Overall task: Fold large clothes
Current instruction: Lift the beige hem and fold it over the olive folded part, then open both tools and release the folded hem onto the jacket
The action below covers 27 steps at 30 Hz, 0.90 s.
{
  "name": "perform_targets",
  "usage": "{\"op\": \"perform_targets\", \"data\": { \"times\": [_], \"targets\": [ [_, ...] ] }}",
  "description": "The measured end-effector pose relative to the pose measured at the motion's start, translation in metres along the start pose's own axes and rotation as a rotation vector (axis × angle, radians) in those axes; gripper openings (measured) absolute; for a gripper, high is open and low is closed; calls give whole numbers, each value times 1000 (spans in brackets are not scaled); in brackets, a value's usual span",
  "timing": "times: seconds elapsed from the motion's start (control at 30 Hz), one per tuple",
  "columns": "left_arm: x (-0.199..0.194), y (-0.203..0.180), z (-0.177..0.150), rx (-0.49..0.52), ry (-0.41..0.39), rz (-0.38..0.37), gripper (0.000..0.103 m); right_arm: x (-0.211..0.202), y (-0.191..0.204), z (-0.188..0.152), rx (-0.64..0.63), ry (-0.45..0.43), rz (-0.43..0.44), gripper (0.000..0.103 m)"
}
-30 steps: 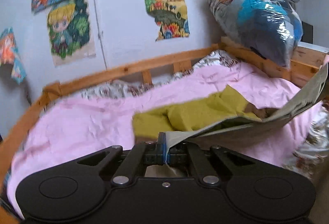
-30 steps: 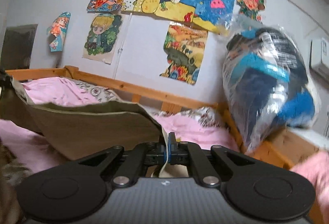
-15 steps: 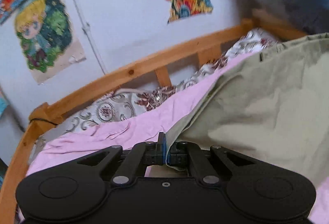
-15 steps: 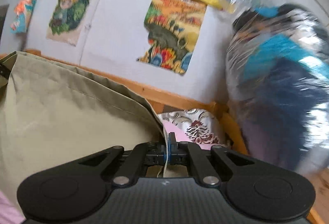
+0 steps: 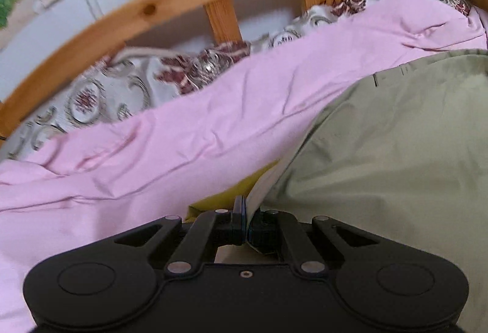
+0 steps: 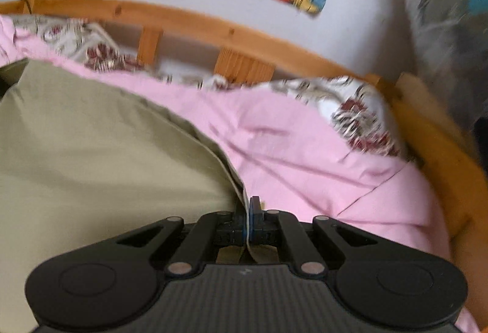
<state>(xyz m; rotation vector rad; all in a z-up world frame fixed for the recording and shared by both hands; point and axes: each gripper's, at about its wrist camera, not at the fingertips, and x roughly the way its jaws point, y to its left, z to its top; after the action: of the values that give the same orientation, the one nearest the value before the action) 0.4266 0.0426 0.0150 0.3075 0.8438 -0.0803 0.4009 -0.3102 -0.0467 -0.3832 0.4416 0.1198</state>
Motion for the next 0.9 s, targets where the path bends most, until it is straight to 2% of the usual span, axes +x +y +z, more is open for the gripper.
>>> {"op": "perform_targets", "data": {
  "times": [0.07, 0.13, 0.23, 0.3, 0.33, 0.4, 0.47, 0.57, 0.67, 0.73, 0.77, 0.83, 0.87, 0.9],
  "targets": [
    [6, 3, 1, -19, 11, -35, 4, 7, 0, -5, 6, 8, 12, 2],
    [8, 11, 1, -43, 17, -68, 12, 13, 1, -9, 9, 13, 22, 2],
    [-1, 27, 2, -85, 1, -112, 34, 16, 2, -13, 18, 6, 33, 2],
    [-12, 43, 0, -117, -34, -139, 59, 17, 2, -16, 26, 1, 37, 2],
    [-19, 52, -2, -137, -54, -152, 65, 17, 2, -17, 29, 0, 39, 2],
    [-34, 69, -7, -183, -99, -173, 88, 19, 1, -19, 38, -1, 38, 2],
    [-51, 84, -17, -224, -154, -203, 99, 19, 2, -22, 48, -5, 33, 2],
    [-71, 95, -34, -258, -209, -240, 102, 18, 5, -26, 53, -14, 22, 2],
    [-72, 91, -49, -237, -179, -240, 102, 17, 8, -28, 43, -19, 13, 3],
    [-67, 80, -57, -192, -150, -199, 102, 16, 8, -27, 42, -19, 11, 7],
    [-63, 72, -60, -167, -140, -166, 99, 15, 7, -27, 46, -18, 8, 12],
    [-56, 63, -65, -151, -125, -124, 97, 8, 3, -25, 56, -23, -10, 32],
    [-55, 63, -68, -156, -126, -124, 97, 3, 0, -24, 62, -30, -26, 63],
    [-56, 62, -70, -166, -132, -136, 97, -2, -4, -24, 67, -37, -39, 84]
  ]
}}
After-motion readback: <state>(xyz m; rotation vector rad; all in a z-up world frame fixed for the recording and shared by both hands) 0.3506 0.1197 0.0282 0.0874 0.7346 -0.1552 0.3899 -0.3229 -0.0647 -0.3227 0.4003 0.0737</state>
